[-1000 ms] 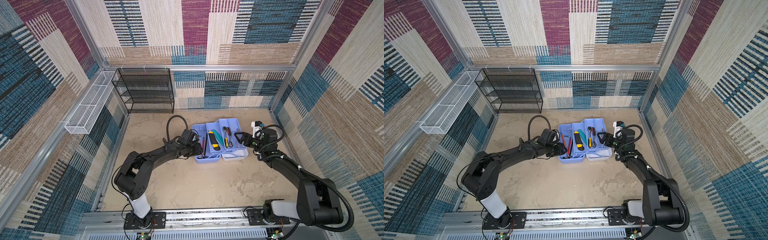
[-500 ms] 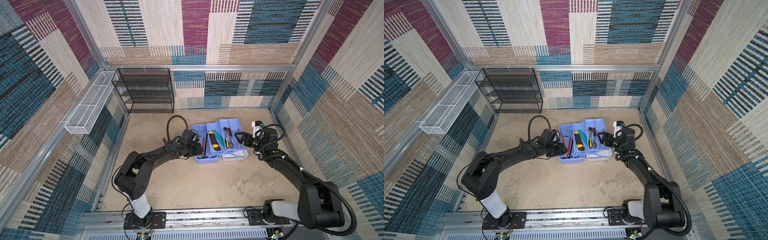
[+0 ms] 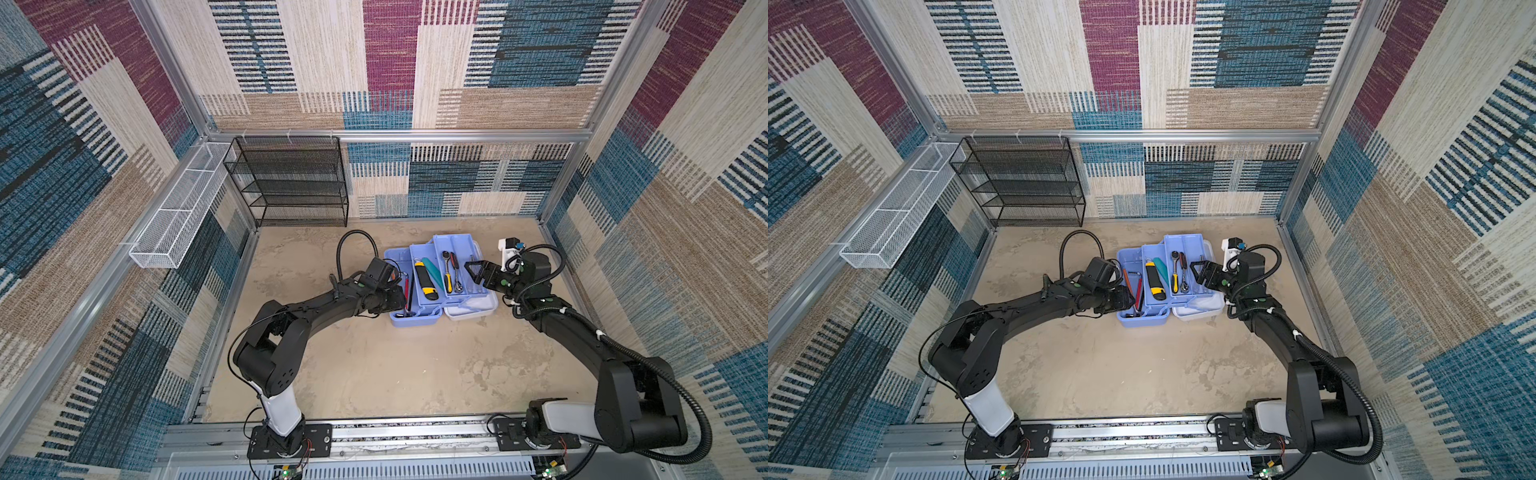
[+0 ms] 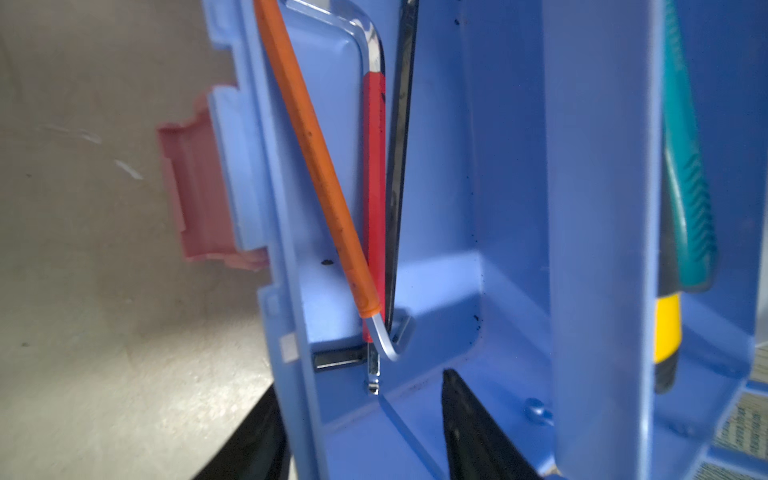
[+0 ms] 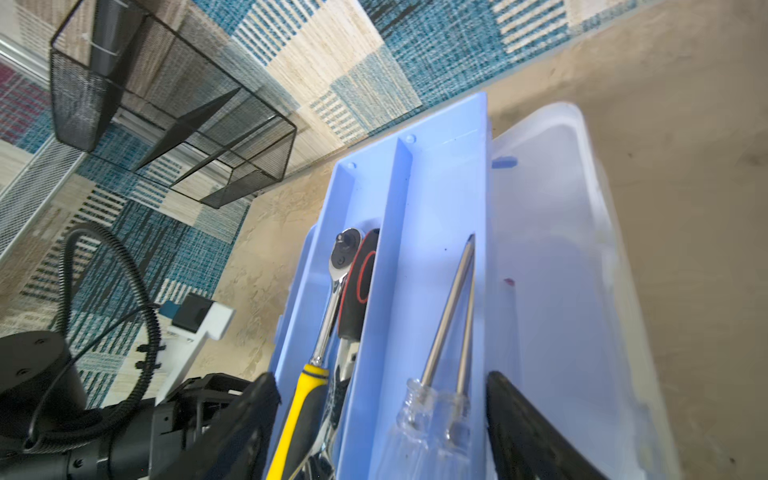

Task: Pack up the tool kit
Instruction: 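Hold the tray ends with both grippers and turn the tray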

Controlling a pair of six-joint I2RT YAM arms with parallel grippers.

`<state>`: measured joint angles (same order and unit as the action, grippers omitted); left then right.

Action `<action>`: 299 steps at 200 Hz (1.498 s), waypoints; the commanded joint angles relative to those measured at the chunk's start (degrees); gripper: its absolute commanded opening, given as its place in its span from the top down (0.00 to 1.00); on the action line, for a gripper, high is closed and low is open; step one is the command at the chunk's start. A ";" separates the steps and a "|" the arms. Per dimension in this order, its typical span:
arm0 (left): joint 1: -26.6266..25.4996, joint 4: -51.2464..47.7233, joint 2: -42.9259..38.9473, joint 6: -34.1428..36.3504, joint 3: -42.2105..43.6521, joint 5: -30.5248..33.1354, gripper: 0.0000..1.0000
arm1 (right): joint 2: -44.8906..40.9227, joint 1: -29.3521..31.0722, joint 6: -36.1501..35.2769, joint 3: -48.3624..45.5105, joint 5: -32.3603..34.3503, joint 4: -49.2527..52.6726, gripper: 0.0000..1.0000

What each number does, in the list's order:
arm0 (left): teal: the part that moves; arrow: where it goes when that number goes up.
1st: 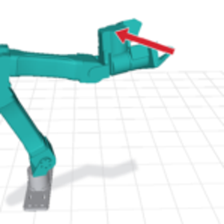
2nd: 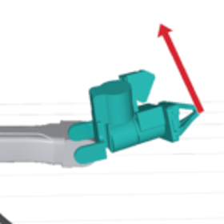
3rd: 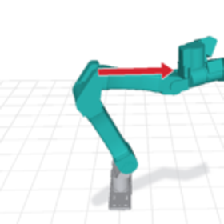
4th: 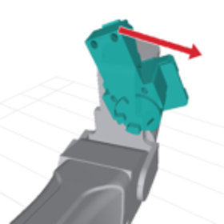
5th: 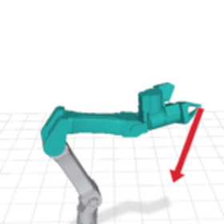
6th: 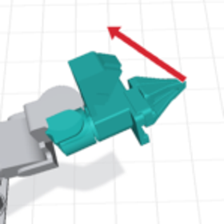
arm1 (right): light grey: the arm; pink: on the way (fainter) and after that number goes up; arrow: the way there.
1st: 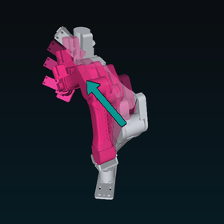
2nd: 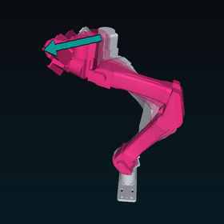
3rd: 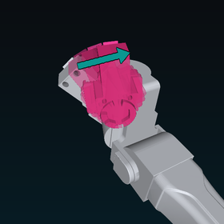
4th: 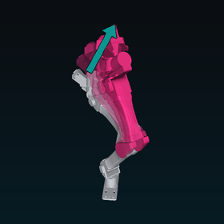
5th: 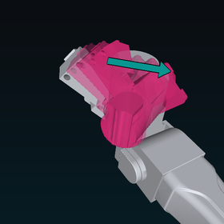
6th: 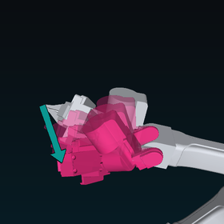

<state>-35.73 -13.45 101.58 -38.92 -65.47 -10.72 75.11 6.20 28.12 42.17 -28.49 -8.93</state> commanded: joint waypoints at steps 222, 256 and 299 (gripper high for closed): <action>0.15 -9.61 -6.42 2.53 -7.13 5.46 0.39 | 7.00 10.48 0.53 7.90 2.30 1.15 0.23; 0.13 -7.42 -7.80 2.11 -5.69 5.61 0.39 | 7.07 10.68 0.12 8.34 2.68 1.85 0.23; 1.23 -8.74 -10.82 4.28 -6.40 8.34 0.38 | 8.32 11.34 0.53 9.10 2.12 1.18 0.23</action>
<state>-35.22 -22.20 91.77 -36.82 -71.31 -4.43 82.96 16.97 28.40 50.19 -23.94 -3.79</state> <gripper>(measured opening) 0.625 0.774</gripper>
